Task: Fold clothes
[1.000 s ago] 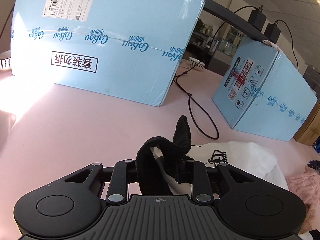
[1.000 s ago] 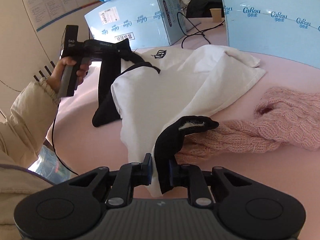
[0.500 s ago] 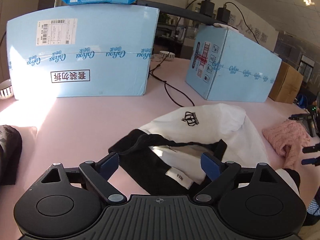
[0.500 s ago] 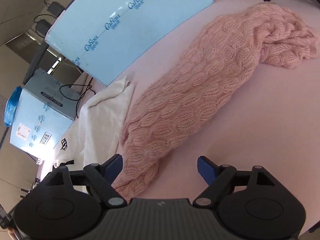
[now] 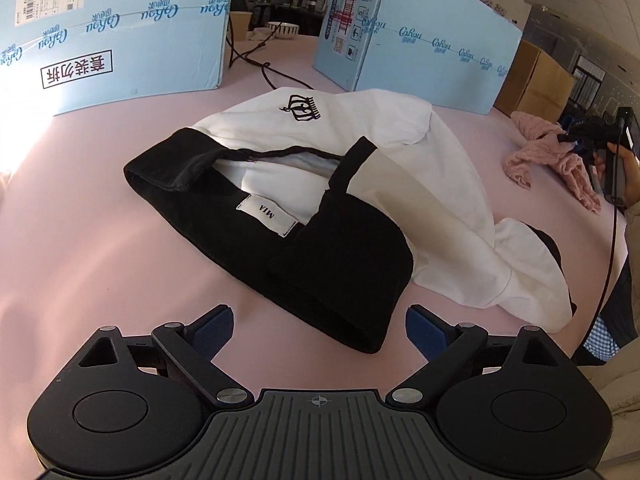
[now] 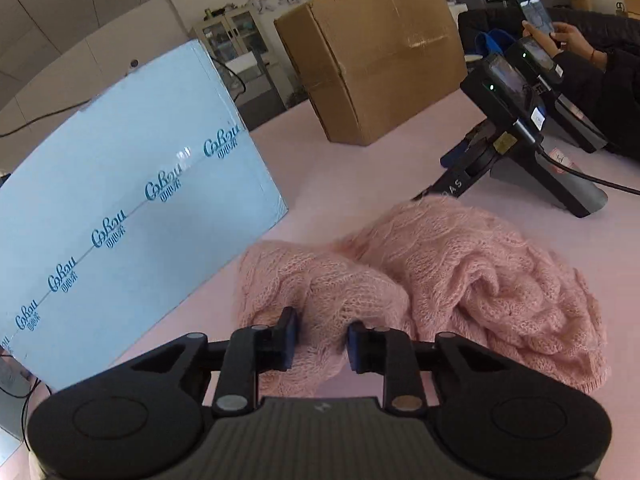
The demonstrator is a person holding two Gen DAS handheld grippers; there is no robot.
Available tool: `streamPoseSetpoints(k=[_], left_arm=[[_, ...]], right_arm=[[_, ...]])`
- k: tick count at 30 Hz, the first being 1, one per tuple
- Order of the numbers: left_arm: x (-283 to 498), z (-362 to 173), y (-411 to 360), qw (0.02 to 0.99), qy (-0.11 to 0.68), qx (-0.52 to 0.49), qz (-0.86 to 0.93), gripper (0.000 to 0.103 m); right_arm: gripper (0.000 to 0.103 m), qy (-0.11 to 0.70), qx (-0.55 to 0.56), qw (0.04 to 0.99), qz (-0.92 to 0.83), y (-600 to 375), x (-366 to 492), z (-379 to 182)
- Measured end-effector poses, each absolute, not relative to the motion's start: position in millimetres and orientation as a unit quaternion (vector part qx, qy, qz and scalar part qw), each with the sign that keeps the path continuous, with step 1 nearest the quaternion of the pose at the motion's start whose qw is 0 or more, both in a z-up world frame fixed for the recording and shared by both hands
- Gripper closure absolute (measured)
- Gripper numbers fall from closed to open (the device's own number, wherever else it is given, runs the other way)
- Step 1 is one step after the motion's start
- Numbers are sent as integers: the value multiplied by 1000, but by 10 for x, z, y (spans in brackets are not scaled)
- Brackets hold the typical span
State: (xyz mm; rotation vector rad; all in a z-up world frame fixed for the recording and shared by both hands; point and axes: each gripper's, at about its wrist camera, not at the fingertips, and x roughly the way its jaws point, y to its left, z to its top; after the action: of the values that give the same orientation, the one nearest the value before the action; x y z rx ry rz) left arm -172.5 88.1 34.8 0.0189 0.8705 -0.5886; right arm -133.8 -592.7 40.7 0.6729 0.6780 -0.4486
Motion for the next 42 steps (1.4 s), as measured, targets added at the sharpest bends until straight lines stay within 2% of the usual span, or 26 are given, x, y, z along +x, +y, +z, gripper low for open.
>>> streamPoseSetpoints(k=[3,8,10,13,15,16,17,18,19,20,21,23,26,29,31,33,35,37,40,41,42], left_arm=[[-1675,305,850,860,422,9,-288,5],[-1540,298,692,847,420,9,-326,2],[-1466,271,632,849,417,8,-326,0],[-1399,244,600,855,410,-8,-318,1],[-1390,237,607,856,409,-17,-315,2],[-1403,240,608,859,406,-13,-310,4],[-1422,246,606,865,402,-3,-301,17],[-1439,253,606,870,399,6,-290,39],[-1447,266,629,877,395,12,-272,54],[-1451,278,656,883,393,15,-256,75],[-1426,280,711,882,394,-5,-259,87],[-1397,304,769,884,389,-11,-257,89],[-1384,489,823,908,349,37,-230,90],[-1354,801,1004,916,327,24,-230,90],[-1446,1012,1103,922,312,27,-227,90],[-1590,1121,1198,913,326,34,-243,89],[-1758,1047,1309,896,373,40,-239,88],[-1868,846,1417,882,419,41,-212,85],[-1928,541,1669,852,487,10,-190,71],[-1960,552,1768,855,481,-6,-195,58],[-1989,574,1866,859,471,-22,-200,41]], right_arm=[[37,378,325,860,-109,-5723,-1460,352],[27,401,296,856,136,-4809,-1736,324],[26,427,272,837,207,-4393,-1750,243],[30,475,221,804,281,-3705,-1780,108],[32,466,183,814,294,-3403,-1890,111],[41,454,164,825,294,-3283,-1963,130],[52,447,154,831,293,-3204,-2018,138],[83,448,155,830,292,-3181,-2051,130],[96,449,157,830,291,-3158,-2083,122],[96,446,157,833,289,-3148,-2100,110],[98,436,154,839,285,-3154,-2096,91],[100,424,158,848,274,-3172,-2043,96],[100,376,158,875,262,-3260,-1978,271],[100,324,160,896,258,-3343,-1941,600],[100,318,165,890,283,-3326,-1970,772],[100,336,162,871,320,-3242,-2075,863],[100,374,155,843,355,-3131,-2173,817],[97,445,148,796,383,-2935,-2224,576],[88,520,138,746,393,-2815,-2158,266],[84,525,142,742,391,-2848,-2120,238],[73,511,156,752,386,-2946,-2070,285]])
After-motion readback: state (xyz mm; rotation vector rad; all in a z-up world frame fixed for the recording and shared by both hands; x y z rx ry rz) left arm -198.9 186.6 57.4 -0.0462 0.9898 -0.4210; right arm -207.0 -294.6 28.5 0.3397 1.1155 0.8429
